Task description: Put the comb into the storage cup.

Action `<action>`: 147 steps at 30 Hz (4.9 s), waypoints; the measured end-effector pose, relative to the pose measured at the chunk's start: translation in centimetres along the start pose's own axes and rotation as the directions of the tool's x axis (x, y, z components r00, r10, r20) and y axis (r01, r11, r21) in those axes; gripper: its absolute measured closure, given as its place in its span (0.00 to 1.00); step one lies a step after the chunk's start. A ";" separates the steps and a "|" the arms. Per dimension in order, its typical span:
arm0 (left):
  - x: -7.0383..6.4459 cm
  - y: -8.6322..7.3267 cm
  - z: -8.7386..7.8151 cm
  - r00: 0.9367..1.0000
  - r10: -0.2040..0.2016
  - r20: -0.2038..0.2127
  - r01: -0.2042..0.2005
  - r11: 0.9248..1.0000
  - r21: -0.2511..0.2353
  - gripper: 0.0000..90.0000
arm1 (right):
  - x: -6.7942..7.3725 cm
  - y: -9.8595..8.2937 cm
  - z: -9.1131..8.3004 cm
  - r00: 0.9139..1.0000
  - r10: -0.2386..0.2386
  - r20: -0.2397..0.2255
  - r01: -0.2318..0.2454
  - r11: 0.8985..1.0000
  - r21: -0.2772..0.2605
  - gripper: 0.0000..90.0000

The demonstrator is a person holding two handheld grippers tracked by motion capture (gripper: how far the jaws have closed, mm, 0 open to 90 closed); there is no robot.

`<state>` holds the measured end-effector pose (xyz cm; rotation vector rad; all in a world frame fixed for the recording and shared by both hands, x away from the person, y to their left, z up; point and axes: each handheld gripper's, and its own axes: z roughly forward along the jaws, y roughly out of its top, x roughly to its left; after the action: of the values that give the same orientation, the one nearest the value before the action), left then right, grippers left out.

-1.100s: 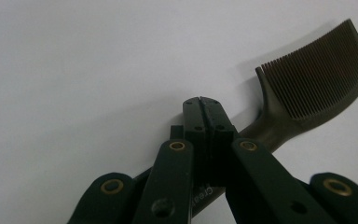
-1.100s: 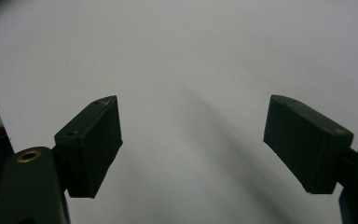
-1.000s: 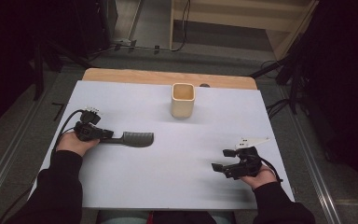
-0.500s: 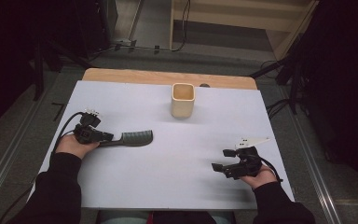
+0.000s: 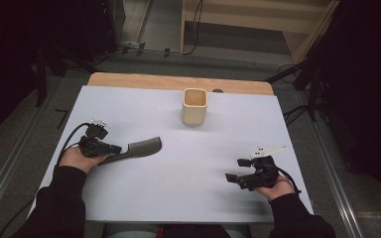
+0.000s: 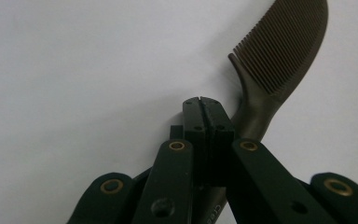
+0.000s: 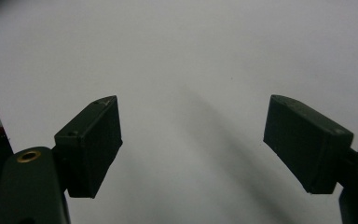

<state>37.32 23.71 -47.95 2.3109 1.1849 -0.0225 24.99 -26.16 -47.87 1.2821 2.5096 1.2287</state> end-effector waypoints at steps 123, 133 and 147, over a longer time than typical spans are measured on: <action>-7.8 -2.6 -2.4 0.964 0.203 0.169 -0.157 0.956 -0.248 0.31 | 0.2 -0.7 -0.4 1.000 0.013 0.002 -0.013 1.000 0.005 0.19; -6.4 -2.2 -4.0 0.975 0.190 0.118 -0.152 0.949 -0.277 0.31 | 0.2 -0.7 -0.4 1.000 0.010 0.000 -0.010 1.000 0.008 0.19; -4.9 -2.1 -5.4 0.983 0.169 0.069 -0.142 0.947 -0.287 0.31 | 0.2 -0.7 -0.3 1.000 0.005 -0.003 -0.005 1.000 0.011 0.19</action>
<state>31.48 23.56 -43.04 2.1195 0.8927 0.0893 24.28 -26.47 -48.07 1.2907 2.5206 1.2197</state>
